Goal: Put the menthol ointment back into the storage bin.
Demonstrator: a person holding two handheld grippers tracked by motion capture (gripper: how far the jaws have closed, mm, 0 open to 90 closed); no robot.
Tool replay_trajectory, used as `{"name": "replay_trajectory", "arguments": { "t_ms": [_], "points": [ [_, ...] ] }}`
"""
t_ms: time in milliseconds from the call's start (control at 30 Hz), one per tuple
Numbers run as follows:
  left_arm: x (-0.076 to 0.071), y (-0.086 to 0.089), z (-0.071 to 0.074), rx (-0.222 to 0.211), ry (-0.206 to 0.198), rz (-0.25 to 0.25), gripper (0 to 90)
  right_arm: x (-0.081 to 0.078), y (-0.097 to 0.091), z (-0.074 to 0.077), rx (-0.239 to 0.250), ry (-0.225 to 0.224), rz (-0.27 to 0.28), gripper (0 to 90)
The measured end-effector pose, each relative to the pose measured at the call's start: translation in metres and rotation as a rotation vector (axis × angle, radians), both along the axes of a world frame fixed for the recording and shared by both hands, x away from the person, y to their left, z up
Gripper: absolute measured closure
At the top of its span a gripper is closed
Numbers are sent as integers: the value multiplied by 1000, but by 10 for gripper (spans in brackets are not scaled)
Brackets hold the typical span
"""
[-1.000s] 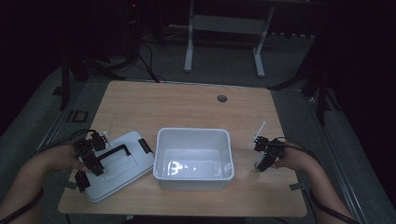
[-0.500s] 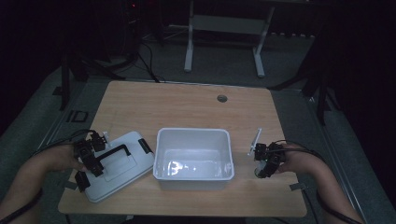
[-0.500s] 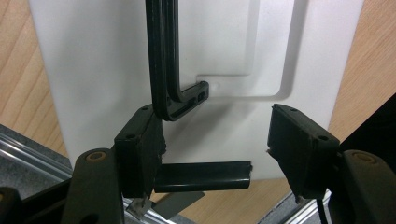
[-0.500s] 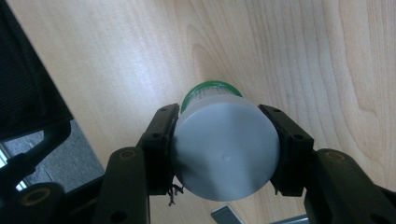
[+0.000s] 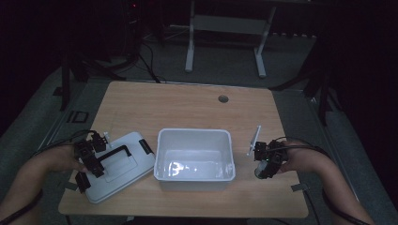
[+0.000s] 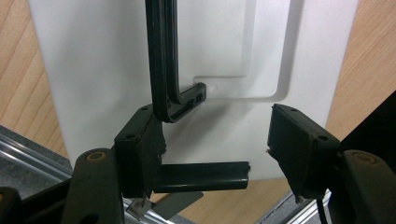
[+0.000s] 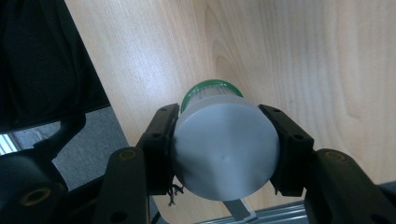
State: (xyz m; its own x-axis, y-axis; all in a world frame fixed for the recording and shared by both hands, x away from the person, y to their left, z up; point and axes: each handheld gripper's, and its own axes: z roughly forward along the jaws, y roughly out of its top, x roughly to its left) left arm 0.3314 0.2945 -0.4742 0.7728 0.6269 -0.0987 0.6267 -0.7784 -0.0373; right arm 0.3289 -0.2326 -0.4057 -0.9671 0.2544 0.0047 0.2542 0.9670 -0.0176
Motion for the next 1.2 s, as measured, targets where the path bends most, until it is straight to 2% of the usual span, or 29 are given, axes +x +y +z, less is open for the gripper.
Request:
{"name": "replay_trajectory", "arguments": {
  "t_ms": [167,367,400,500,567,633,733,800,933,1033,1200],
  "points": [
    [0,-1,0,1,-4,-3,357,-2,8,21,26,-14,1,502],
    [-1,0,0,-6,-6,-7,357,-3,22,46,31,-37,23,502],
    [-1,0,0,-6,-6,-7,357,-3,22,46,31,-37,23,502],
    [-1,0,1,0,-4,-4,357,-4,32,60,34,-50,39,502],
    [-1,0,1,2,-2,-4,357,-4,35,63,35,-52,45,502],
    [-1,-1,1,-1,-4,-6,357,-6,47,73,51,-52,66,502],
    [-1,-1,0,-3,-4,-9,357,-7,53,77,60,-56,80,502],
    [0,-2,1,-27,-5,-10,357,-8,62,80,71,-58,99,502],
    [0,-4,1,-22,-5,-16,357,-7,72,79,75,-57,116,502],
    [0,-6,0,-18,-7,-17,357,-8,86,77,79,-65,139,501],
    [0,-6,0,-16,-6,-17,357,-11,106,68,116,-59,180,502]
  ]
}}
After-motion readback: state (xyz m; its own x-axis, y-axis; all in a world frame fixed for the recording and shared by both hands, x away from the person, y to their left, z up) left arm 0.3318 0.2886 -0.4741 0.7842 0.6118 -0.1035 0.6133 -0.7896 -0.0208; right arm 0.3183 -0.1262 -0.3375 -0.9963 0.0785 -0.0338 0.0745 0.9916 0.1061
